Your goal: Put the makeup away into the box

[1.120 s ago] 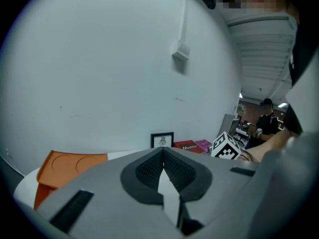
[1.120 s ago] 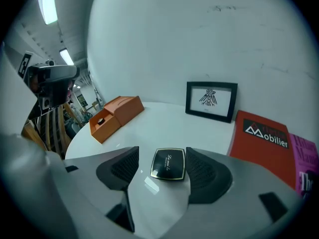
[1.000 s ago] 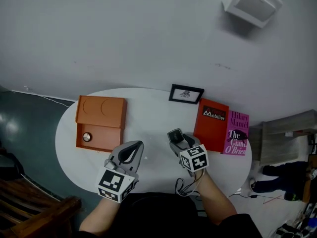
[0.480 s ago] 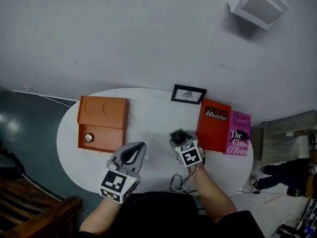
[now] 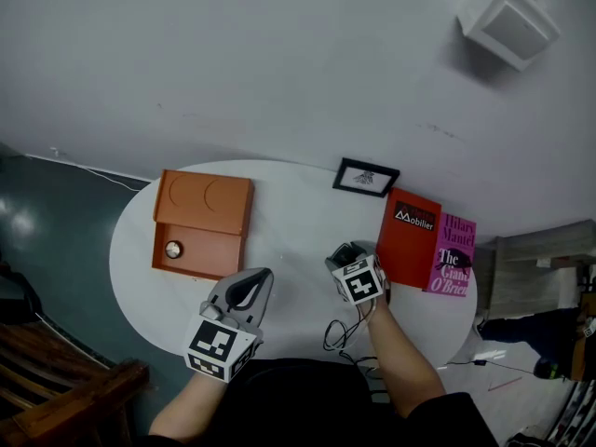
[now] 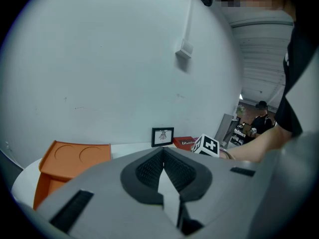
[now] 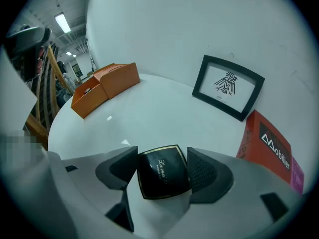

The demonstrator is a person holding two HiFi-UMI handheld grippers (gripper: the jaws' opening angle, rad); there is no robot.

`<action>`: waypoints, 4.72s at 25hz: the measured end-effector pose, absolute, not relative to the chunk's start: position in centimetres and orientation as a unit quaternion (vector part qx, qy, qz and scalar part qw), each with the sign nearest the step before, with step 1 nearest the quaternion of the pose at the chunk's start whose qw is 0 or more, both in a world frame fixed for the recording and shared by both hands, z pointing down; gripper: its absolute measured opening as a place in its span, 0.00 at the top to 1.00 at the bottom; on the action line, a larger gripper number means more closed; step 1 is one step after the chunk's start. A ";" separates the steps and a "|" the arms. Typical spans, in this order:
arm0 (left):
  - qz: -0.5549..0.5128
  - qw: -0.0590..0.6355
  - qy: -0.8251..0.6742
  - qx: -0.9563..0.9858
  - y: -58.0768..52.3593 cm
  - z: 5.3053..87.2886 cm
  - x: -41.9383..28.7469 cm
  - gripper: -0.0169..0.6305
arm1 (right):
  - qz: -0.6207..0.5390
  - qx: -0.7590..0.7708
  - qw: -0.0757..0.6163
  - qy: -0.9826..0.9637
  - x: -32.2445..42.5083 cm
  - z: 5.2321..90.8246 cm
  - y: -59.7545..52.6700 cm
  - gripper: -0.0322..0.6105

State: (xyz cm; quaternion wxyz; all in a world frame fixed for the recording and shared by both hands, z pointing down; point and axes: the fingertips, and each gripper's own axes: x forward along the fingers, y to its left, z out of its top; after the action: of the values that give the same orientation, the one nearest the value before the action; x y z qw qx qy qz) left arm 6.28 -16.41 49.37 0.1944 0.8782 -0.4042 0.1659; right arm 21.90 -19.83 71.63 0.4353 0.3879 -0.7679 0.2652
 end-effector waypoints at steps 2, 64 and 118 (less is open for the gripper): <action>0.165 0.195 -0.407 0.877 -16.3 49.4 5.8 0.97 | 0.273 0.382 0.428 -0.772 22.4 71.3 -19.3 0.52; 0.128 0.037 -0.449 0.884 -12.7 39.9 -13.3 0.97 | 0.194 0.435 0.207 -0.854 1.1 52.8 -17.4 0.52; 0.123 0.203 -0.507 0.829 -14.8 48.7 -25.9 0.97 | 0.234 0.219 0.487 -0.812 -15.3 70.2 -18.4 0.52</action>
State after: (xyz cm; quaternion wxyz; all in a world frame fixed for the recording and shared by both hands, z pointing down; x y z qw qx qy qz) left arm -25.87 -14.75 48.73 0.2025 0.8286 -0.5072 0.1232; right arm -15.34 -18.43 70.17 0.4874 0.2186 -0.8123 0.2340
